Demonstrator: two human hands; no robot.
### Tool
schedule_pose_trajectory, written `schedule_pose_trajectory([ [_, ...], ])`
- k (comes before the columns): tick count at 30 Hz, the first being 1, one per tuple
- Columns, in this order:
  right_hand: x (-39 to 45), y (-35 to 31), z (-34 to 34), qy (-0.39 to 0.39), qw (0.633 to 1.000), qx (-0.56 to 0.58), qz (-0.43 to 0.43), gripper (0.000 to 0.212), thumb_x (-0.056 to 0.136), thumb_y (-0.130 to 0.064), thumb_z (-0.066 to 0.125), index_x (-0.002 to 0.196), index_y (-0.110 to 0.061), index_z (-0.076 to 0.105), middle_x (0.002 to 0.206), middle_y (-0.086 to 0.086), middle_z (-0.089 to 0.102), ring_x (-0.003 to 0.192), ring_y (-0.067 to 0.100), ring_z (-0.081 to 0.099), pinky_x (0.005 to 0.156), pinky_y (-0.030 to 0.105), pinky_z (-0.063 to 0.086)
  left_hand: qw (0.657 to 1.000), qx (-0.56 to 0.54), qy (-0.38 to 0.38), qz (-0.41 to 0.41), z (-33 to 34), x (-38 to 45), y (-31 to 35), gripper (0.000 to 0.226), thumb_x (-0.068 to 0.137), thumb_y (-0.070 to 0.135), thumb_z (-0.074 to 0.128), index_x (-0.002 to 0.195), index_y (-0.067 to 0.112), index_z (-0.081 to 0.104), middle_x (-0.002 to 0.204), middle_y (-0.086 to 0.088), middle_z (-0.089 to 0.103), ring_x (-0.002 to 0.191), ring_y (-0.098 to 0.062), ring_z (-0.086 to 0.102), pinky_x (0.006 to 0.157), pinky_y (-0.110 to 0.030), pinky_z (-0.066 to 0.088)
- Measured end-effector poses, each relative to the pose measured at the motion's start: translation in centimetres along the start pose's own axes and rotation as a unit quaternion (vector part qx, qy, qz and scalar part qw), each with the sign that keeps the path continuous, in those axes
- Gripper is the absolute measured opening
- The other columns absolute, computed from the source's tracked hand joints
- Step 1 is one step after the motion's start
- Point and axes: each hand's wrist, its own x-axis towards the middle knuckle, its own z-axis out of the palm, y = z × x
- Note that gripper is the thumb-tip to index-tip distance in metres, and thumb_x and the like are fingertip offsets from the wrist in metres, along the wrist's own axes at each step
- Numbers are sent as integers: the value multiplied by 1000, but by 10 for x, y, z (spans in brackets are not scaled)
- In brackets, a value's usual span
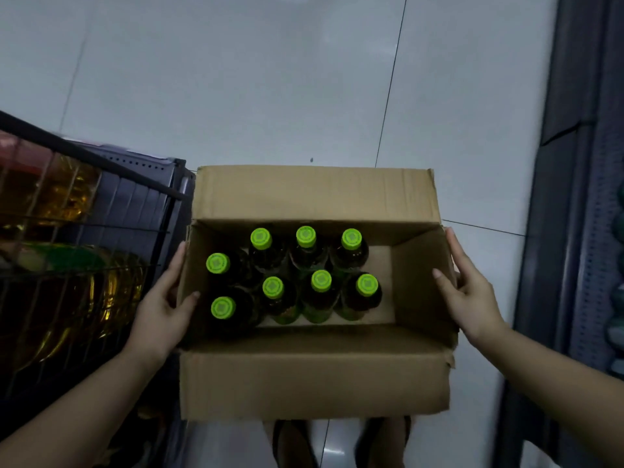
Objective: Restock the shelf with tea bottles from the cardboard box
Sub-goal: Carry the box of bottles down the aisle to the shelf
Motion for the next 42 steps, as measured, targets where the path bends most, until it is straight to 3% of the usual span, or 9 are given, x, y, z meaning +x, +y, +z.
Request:
schedule_pose_trajectory([
  [8, -57, -64, -78, 64, 997, -31, -40, 67, 93, -8, 51, 142, -45, 25, 131, -24, 41, 68, -8, 56, 60, 8, 47, 999, -12, -2, 30, -1, -60, 87, 74, 90, -6, 51, 141, 44, 32, 130, 34, 49, 123, 4, 47, 99, -18, 42],
  [11, -86, -95, -116, 78, 995, -30, -62, 68, 93, -9, 51, 138, -54, 26, 139, -8, 44, 98, 10, 58, 76, 12, 52, 999, -8, -11, 48, -7, -92, 131, 74, 90, -10, 49, 141, 39, 32, 114, 50, 50, 112, 19, 49, 92, -5, 40],
  [15, -136, -149, -172, 90, 990, -59, -86, 70, 92, -10, 51, 138, -57, 25, 146, -2, 41, 127, 20, 48, 97, 32, 40, 996, 12, -26, 87, -25, -146, 195, 79, 89, -7, 52, 141, 48, 30, 123, 41, 52, 120, 0, 54, 104, -29, 40],
  [20, -204, -226, -238, 104, 987, -63, -104, 70, 92, -4, 53, 139, -49, 29, 143, -7, 44, 104, 7, 62, 83, 0, 38, 995, 24, 2, 96, -54, -230, 278, 80, 86, 4, 59, 137, 58, 28, 105, 41, 62, 106, -8, 62, 102, -40, 43],
  [22, -229, -256, -261, 87, 988, -47, -116, 70, 92, -4, 52, 138, -52, 30, 140, -11, 48, 84, -14, 56, 82, 5, 40, 995, 22, 10, 97, -69, -265, 306, 80, 83, 8, 60, 136, 59, 28, 101, 44, 61, 104, -8, 64, 98, -37, 46],
  [31, -283, -378, -306, 15, 976, -98, -191, 74, 91, -2, 52, 138, -55, 28, 143, -7, 46, 130, 12, 46, 108, 37, 37, 992, -16, 93, 88, -118, -364, 369, 83, 83, -5, 56, 141, 48, 31, 94, 53, 55, 88, 21, 57, 81, -8, 44],
  [33, -286, -401, -303, -1, 974, -98, -203, 72, 92, -2, 52, 139, -51, 28, 141, -7, 47, 125, 11, 49, 102, 27, 43, 989, -36, 107, 92, -126, -375, 375, 82, 83, -8, 53, 142, 45, 31, 98, 54, 52, 91, 24, 54, 83, -5, 41],
  [37, -276, -432, -296, -8, 968, -125, -218, 71, 92, -5, 53, 135, -57, 30, 129, -9, 53, 105, -1, 58, 75, -3, 41, 986, -72, 128, 78, -138, -393, 374, 80, 78, 5, 52, 140, 51, 30, 95, 36, 63, 87, -1, 61, 92, -25, 45],
  [42, -244, -472, -283, -64, 949, -191, -244, 71, 91, -11, 56, 131, -63, 29, 124, 0, 62, 113, 16, 60, 91, 22, 46, 972, -112, 202, 30, -133, -415, 368, 83, 82, 0, 55, 136, 58, 30, 103, 9, 69, 86, -25, 69, 87, -36, 50],
])
